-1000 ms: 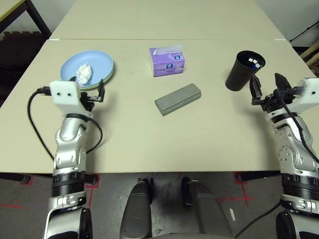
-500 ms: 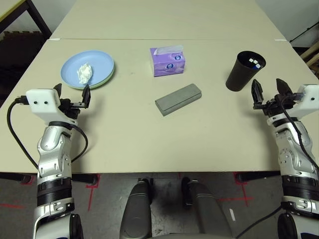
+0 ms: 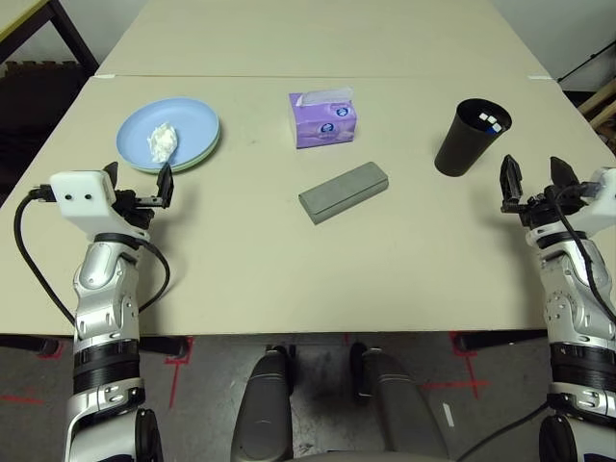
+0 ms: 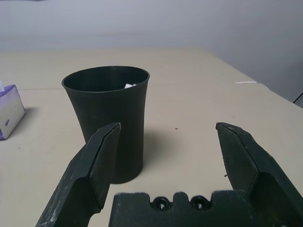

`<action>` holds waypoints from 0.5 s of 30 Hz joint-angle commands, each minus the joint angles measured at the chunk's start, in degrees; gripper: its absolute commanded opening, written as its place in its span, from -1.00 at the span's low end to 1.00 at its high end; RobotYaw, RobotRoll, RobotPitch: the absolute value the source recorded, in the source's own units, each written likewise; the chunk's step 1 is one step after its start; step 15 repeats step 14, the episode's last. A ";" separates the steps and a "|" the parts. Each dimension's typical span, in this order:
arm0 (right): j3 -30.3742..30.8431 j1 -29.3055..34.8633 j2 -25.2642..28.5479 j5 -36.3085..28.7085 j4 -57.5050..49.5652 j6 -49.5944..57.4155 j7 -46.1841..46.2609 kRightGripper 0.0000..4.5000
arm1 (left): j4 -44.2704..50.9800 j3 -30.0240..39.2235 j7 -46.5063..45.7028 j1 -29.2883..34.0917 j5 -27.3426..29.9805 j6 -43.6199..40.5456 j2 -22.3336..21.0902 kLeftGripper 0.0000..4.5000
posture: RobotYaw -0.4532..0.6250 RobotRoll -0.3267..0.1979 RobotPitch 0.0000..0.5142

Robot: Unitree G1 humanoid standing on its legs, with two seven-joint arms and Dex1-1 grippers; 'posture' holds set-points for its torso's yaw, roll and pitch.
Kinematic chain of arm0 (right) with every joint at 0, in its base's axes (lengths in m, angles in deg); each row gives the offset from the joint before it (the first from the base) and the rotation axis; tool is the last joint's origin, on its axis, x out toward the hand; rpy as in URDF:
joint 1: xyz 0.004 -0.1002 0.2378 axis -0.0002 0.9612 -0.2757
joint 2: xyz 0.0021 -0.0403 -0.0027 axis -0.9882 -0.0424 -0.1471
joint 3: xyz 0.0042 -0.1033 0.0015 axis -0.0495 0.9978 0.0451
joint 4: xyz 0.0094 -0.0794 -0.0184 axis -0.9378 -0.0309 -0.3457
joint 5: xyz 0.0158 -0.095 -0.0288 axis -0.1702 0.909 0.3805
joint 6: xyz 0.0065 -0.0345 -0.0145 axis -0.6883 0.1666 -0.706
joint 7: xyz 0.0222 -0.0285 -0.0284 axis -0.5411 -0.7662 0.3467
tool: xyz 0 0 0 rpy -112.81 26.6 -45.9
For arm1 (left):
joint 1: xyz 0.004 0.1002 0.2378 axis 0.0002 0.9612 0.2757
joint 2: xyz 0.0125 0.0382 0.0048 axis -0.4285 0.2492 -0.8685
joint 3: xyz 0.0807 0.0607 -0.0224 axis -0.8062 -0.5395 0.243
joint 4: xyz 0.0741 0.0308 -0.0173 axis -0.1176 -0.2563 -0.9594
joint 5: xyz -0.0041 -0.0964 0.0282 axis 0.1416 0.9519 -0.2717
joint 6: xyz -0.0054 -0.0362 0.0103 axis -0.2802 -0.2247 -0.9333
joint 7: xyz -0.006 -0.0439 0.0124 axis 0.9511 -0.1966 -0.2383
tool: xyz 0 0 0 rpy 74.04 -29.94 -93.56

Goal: Organize and tidy the items on the table.

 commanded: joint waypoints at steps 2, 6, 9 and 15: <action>-0.58 -0.10 0.52 0.13 0.87 -0.33 0.26 0.97 | -0.23 -0.23 -0.62 1.05 -0.02 0.53 0.54 1.00 | 0.04 0.25 -0.29; -0.38 -0.58 0.45 0.35 1.16 -0.38 0.36 0.97 | -0.27 -0.20 -1.22 0.87 -0.13 0.57 0.53 1.00 | 0.04 0.25 -0.29; -0.37 -0.68 0.39 0.46 1.28 -0.44 0.44 0.97 | -0.40 -0.28 -1.39 0.74 -0.11 0.62 0.53 1.00 | 0.04 0.25 -0.30; -0.37 -0.75 0.36 0.59 1.36 -0.51 0.54 0.97 | -0.67 -0.32 -1.44 0.52 -0.03 0.72 0.48 1.00 | 0.04 0.25 -0.31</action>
